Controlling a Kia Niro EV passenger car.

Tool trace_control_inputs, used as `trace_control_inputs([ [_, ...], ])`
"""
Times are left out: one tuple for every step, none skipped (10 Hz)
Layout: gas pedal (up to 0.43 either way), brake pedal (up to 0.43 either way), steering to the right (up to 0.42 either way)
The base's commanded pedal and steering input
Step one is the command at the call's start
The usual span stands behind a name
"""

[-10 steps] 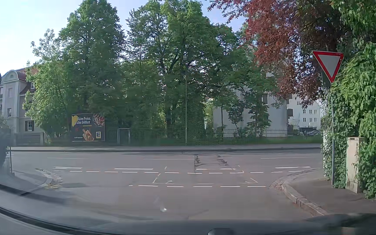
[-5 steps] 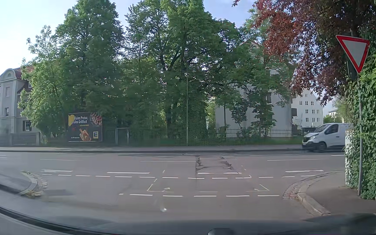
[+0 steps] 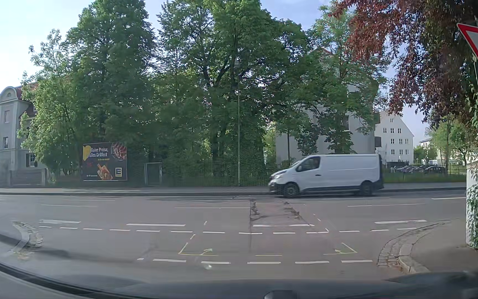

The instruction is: Follow the waypoints while adhering to traffic rules and regulations

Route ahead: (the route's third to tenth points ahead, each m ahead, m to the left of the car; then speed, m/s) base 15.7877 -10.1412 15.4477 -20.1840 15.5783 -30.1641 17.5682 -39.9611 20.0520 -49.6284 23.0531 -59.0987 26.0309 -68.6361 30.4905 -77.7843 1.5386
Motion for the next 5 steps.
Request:
trace_control_inputs([
  [0.000, 0.146, -0.025],
  [0.000, 0.146, -0.024],
  [0.000, 0.146, -0.023],
  [0.000, 0.146, -0.021],
  [0.000, 0.146, -0.017],
])
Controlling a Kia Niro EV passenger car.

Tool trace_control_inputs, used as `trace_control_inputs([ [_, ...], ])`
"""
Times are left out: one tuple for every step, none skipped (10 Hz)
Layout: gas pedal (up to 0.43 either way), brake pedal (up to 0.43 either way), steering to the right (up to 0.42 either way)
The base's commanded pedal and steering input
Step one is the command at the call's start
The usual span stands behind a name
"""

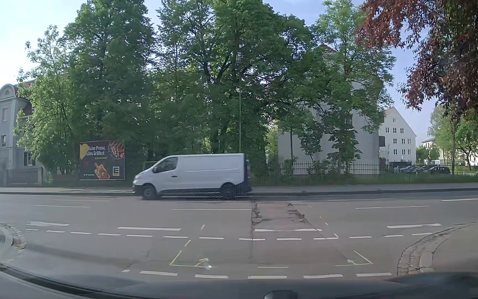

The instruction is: Follow the waypoints while adhering to traffic rules and regulations

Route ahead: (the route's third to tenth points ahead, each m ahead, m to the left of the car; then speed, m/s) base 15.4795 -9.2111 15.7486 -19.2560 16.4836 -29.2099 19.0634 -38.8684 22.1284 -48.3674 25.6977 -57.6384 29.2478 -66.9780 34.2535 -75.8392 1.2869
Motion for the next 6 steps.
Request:
trace_control_inputs([
  [0.000, 0.140, -0.016],
  [0.000, 0.134, -0.015],
  [0.000, 0.128, -0.014],
  [0.000, 0.116, -0.013],
  [0.000, 0.110, -0.011],
  [0.000, 0.104, -0.009],
])
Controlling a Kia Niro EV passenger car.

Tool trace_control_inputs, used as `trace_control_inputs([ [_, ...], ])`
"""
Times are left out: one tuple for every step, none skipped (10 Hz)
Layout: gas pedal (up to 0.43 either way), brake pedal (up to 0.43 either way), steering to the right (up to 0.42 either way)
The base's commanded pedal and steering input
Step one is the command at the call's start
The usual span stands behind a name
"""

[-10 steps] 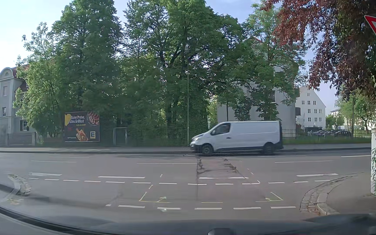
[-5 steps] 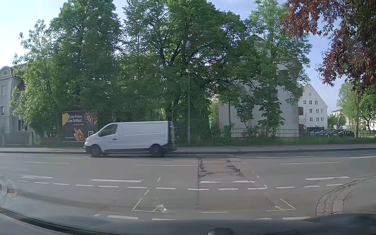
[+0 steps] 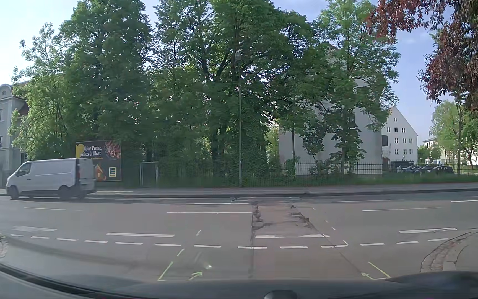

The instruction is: Follow the waypoints while adhering to traffic rules and regulations

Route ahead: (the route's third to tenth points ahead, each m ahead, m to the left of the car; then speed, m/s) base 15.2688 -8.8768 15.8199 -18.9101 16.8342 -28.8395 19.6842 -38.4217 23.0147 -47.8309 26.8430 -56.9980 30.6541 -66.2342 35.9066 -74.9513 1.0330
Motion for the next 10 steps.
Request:
trace_control_inputs([
  [0.000, 0.110, -0.007],
  [0.000, 0.110, -0.006],
  [0.000, 0.116, -0.006],
  [0.000, 0.116, -0.006],
  [0.000, 0.128, -0.006],
  [0.000, 0.146, -0.005],
  [0.000, 0.159, -0.004],
  [0.000, 0.159, -0.004],
  [0.000, 0.165, -0.004],
  [0.000, 0.177, -0.002],
])
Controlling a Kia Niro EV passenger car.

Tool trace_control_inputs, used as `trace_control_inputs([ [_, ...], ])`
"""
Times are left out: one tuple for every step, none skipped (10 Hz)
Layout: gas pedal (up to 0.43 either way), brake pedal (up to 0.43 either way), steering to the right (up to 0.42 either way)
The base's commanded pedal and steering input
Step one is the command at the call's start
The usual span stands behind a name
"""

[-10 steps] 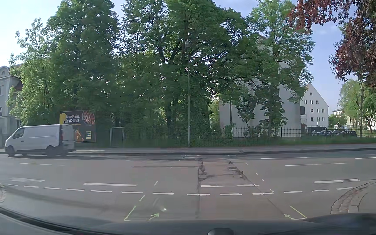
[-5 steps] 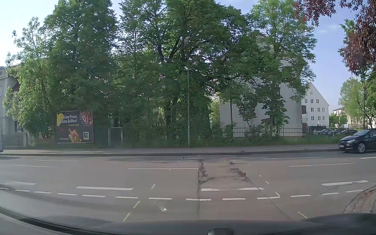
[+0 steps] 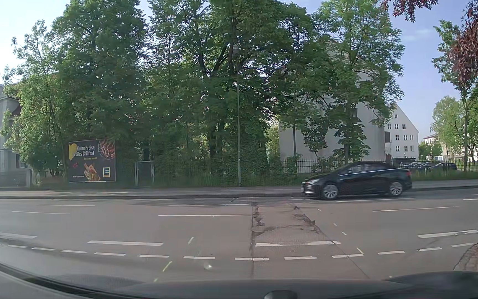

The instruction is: Follow the waypoints while adhering to traffic rules and regulations

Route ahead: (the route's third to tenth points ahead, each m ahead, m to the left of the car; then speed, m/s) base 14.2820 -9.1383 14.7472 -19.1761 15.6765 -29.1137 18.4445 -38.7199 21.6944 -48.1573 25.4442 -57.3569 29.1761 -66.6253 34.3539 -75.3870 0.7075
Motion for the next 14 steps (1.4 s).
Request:
trace_control_inputs([
  [0.000, 0.165, -0.001],
  [0.000, 0.146, 0.000],
  [0.000, 0.140, 0.000],
  [0.000, 0.140, 0.000],
  [0.000, 0.134, 0.000],
  [0.000, 0.128, 0.000],
  [0.000, 0.128, 0.000],
  [0.000, 0.116, 0.000],
  [0.000, 0.098, 0.000],
  [0.000, 0.085, 0.000],
  [0.000, 0.079, 0.000],
  [0.000, 0.079, 0.000],
  [0.000, 0.079, 0.000],
  [0.000, 0.079, 0.001],
])
